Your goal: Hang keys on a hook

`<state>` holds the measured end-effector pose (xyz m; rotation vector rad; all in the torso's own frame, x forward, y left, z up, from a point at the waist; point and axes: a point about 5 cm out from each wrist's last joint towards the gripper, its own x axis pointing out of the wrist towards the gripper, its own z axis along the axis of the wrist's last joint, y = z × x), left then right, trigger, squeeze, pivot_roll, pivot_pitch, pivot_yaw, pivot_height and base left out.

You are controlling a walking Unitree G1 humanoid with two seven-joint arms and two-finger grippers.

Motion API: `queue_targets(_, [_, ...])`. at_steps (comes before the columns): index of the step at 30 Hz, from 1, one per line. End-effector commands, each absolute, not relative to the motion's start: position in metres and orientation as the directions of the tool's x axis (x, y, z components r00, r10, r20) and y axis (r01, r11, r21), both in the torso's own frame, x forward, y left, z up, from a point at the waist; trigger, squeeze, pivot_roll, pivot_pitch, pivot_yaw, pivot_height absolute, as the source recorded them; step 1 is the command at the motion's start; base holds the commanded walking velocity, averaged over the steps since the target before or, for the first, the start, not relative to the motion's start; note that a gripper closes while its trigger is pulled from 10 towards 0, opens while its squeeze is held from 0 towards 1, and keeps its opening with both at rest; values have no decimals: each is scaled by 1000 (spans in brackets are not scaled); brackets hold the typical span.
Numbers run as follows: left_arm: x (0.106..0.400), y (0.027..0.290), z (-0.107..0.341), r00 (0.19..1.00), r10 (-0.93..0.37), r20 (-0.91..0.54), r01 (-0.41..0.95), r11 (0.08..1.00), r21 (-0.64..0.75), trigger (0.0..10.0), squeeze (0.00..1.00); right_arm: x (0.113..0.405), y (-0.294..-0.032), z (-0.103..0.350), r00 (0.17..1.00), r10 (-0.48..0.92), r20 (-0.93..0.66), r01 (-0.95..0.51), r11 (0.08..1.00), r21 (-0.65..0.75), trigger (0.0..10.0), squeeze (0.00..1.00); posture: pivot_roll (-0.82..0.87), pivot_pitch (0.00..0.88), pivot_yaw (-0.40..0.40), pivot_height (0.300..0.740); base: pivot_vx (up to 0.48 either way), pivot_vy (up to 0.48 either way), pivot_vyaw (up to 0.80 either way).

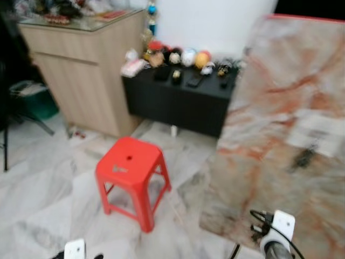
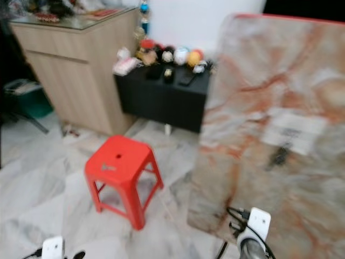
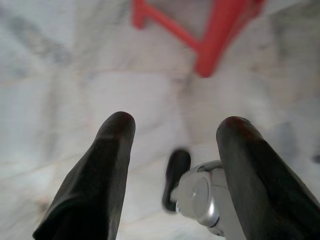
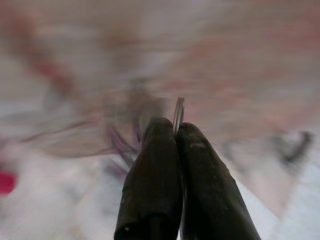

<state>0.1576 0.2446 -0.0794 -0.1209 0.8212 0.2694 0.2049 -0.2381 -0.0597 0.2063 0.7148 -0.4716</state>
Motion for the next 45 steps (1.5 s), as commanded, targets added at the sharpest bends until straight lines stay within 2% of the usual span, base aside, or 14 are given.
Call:
queue_targets(1, [155,253,-78,645,205,-736,-284,959,17,10000,0,210,-230,-59,673,-328,-663,468,883,39,10000,0,151,0,-27,740,0,0,-769])
queue_targets(13, [147,256,-81,620,210,-756,-296,955,22,10000,0,224,-224,-50,724,-327,-608,437,899,37,10000,0,147,0,-24,740,0,0,-770])
queue_targets(19, [146,249,-84,610,201,-767,-297,955,15,10000,0,237,-224,-40,763,-330,-556,400,916,6,10000,0,144,0,-24,740,0,0,-81])
queue_targets(21, [145,246,-85,608,200,-769,-297,955,13,10000,0,252,-229,-25,795,-373,-478,407,913,-35,10000,0,144,0,-23,740,0,0,0])
queue_targets(24, [145,246,-85,607,202,-769,-296,955,17,10000,0,266,-240,-6,808,-464,-361,430,886,-176,10000,0,148,0,-24,740,0,0,0])
queue_targets(31, [141,252,-84,608,211,-766,-308,951,17,10000,0,283,-253,19,808,-542,-230,494,837,-236,10000,0,150,0,-26,740,0,0,0])
queue_targets(33, [139,258,-83,610,217,-762,-313,950,20,10000,0,287,-255,25,800,-562,-211,526,826,-203,10000,0,148,0,-25,740,0,0,0])
queue_targets(39, [139,264,-81,614,219,-758,-312,950,22,10000,0,284,-252,20,801,-543,-252,530,839,-122,10000,0,146,0,-24,740,0,0,0])
queue_targets(45, [141,249,-85,617,201,-761,-294,956,14,10000,0,266,-243,1,786,-544,-295,517,839,-169,10000,0,145,0,-22,740,0,0,0])
